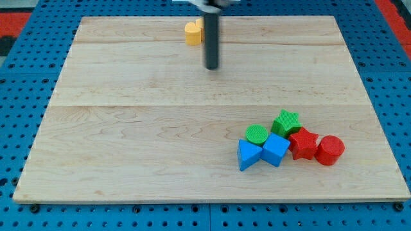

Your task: Adjust the red circle diagonally bottom right to the red star

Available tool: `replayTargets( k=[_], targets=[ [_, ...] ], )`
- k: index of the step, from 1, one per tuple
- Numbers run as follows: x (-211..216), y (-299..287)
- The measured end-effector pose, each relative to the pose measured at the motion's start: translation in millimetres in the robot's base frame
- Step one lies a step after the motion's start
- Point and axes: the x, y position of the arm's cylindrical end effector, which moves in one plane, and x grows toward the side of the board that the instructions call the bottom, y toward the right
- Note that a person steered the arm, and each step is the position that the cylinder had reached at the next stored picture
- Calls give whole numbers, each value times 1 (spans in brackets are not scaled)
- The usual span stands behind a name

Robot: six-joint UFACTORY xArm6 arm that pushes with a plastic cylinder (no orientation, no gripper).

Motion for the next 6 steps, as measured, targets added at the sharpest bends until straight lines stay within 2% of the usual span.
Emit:
replayTargets(
  k=[1,2,3,4,6],
  targets=[
    [40,126],
    [85,193],
    [141,210],
    [171,179],
    [180,110]
  ],
)
